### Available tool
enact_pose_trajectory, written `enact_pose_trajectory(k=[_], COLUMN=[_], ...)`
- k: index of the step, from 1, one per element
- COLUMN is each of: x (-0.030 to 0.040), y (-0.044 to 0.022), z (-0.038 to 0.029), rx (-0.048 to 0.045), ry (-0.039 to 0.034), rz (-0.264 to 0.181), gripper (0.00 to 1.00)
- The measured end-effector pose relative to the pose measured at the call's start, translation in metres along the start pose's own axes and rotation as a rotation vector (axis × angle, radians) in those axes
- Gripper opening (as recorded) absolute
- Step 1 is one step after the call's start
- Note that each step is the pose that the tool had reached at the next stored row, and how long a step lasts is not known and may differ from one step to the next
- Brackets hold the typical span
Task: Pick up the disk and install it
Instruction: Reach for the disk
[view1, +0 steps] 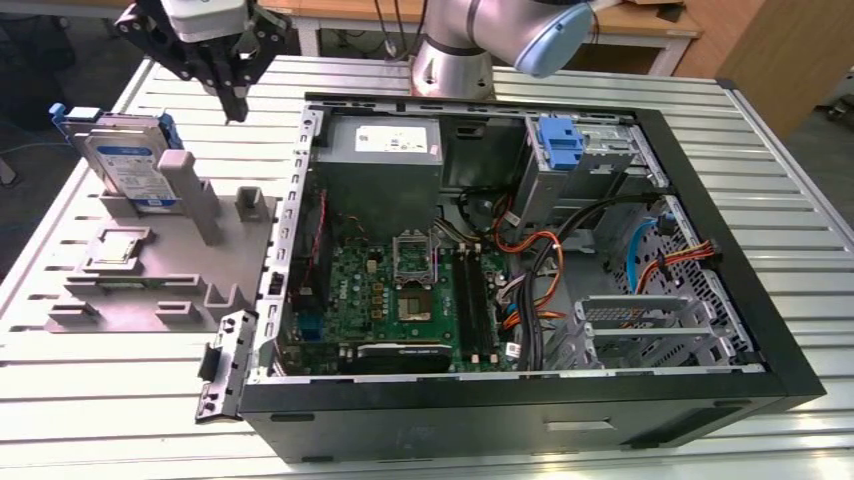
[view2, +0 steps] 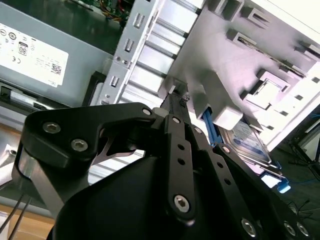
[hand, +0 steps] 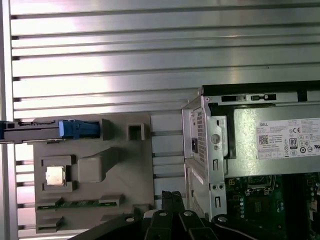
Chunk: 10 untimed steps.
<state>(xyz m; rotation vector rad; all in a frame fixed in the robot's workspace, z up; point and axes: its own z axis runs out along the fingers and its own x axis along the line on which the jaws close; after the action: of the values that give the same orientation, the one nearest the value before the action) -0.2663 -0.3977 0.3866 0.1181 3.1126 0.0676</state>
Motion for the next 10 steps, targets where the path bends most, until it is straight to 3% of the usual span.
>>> enact_pose_trajectory(k=[5,10], x=[0.0210,0.0298], y=[0.0034,0.0154], z=[0.0003,0.0015], rx=[0.0001,0.0000], ry=[0.0000,0.0002], rz=[0.000,0.000], gripper=[0.10,0.10])
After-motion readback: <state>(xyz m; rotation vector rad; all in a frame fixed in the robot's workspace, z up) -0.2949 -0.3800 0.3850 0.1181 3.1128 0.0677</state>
